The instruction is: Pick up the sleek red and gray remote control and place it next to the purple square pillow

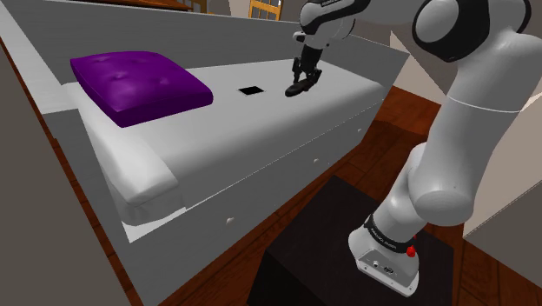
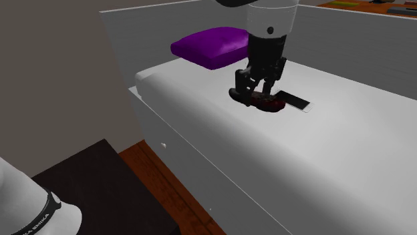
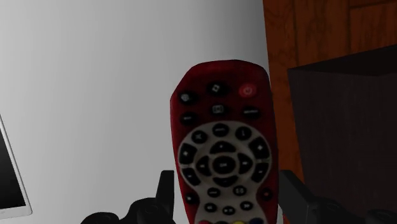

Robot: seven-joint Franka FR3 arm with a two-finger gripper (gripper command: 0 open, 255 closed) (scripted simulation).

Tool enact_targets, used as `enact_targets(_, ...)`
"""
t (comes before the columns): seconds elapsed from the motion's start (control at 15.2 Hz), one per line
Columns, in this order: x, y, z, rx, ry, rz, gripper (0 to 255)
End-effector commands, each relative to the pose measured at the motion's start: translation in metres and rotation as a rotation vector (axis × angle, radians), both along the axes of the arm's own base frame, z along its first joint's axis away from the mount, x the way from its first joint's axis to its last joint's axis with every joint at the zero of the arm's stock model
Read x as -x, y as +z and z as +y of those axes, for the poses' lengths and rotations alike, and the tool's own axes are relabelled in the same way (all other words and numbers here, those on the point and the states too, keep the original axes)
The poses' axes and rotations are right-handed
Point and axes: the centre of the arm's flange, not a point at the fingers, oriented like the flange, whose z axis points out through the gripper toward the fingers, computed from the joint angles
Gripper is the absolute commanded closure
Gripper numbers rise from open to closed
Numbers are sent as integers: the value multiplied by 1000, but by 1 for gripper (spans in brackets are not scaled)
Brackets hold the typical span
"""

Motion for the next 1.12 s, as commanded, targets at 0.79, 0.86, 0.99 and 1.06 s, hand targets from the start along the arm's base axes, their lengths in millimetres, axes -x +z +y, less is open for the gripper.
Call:
enact_targets(0.79,0,75,-1,0,0,0,255)
enact_targets(0.86,0,80,-1,0,0,0,255)
enact_targets(0.99,0,90,-1,0,0,0,255)
enact_targets(1.06,0,96,-1,0,0,0,255)
